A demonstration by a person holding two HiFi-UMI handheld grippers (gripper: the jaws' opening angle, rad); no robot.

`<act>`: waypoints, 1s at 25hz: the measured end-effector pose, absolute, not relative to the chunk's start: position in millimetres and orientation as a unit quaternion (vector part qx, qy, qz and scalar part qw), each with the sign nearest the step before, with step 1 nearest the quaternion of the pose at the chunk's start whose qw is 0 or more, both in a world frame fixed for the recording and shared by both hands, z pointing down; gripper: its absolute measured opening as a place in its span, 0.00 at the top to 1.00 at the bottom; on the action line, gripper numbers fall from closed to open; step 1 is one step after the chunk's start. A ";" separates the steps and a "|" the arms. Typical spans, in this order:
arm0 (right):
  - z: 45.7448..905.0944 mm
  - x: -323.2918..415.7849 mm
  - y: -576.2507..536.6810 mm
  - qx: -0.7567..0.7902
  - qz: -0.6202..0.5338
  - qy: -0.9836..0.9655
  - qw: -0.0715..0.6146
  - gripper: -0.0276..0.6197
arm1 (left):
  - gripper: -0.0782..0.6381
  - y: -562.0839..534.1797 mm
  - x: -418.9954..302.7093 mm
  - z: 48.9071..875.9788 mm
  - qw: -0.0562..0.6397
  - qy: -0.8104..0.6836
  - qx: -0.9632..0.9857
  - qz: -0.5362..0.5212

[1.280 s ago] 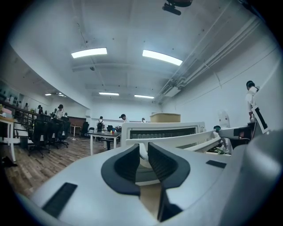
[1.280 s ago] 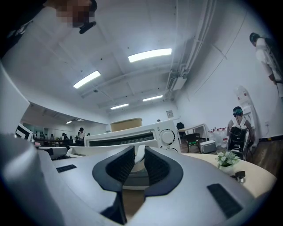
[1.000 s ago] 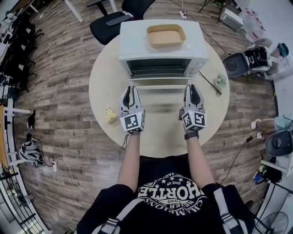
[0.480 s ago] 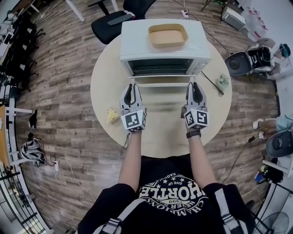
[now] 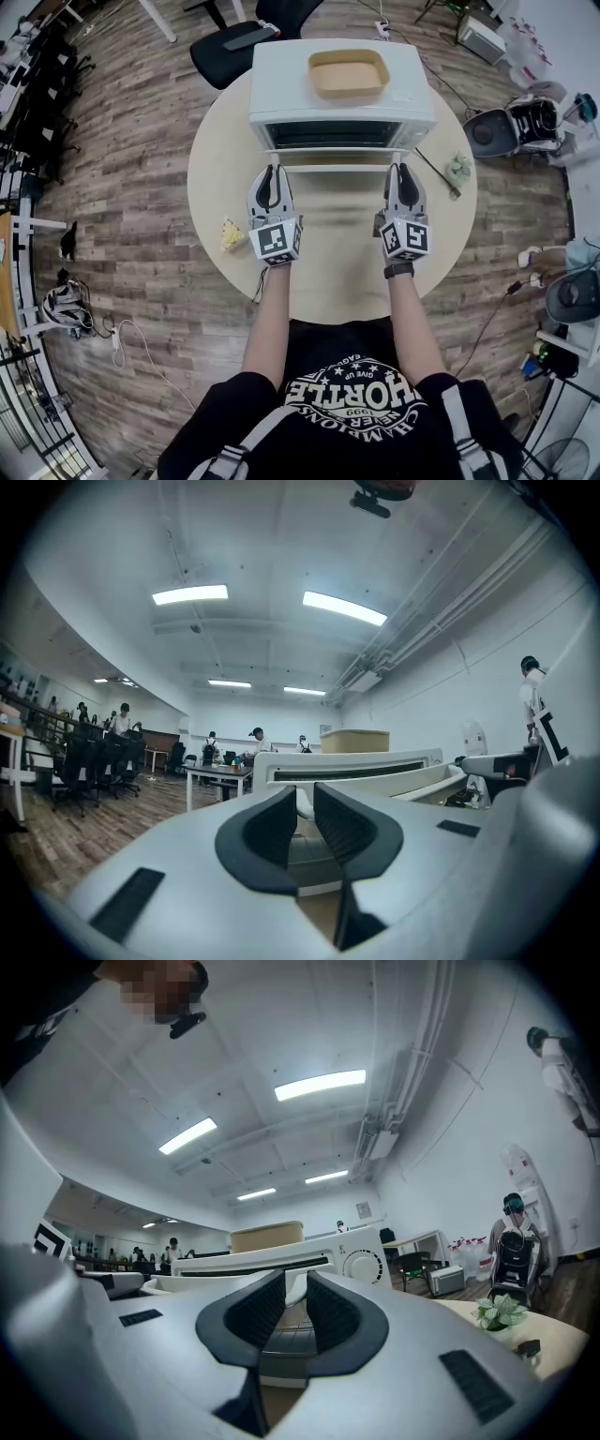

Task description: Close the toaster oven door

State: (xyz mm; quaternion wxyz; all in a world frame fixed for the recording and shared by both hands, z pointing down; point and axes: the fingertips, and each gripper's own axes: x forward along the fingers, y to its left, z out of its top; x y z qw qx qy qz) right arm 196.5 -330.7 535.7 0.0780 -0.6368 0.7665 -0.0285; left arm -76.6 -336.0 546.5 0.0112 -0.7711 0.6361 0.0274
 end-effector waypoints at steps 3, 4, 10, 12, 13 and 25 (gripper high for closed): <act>535.0 197.9 -334.1 -0.638 -0.027 0.765 0.081 0.84 | 0.79 -339.3 -75.7 545.4 0.010 0.637 -0.770 0.030; 534.6 197.4 -335.4 -0.638 -0.026 0.765 0.084 0.84 | 0.79 -340.4 -76.1 545.1 0.009 0.638 -0.769 0.031; 529.4 196.3 -341.7 -0.638 -0.019 0.764 0.092 0.84 | 0.79 -347.1 -77.0 540.6 0.009 0.635 -0.772 0.035; 527.5 196.5 -344.3 -0.638 -0.018 0.764 0.094 0.84 | 0.79 -349.4 -76.8 538.9 0.010 0.635 -0.772 0.037; 526.7 197.3 -345.6 -0.639 -0.018 0.763 0.095 0.84 | 0.79 -350.7 -76.1 537.9 0.011 0.635 -0.771 0.038; 519.0 196.2 -360.3 -0.645 -0.018 0.758 0.101 0.84 | 0.79 -366.6 -77.9 530.1 0.011 0.629 -0.776 0.045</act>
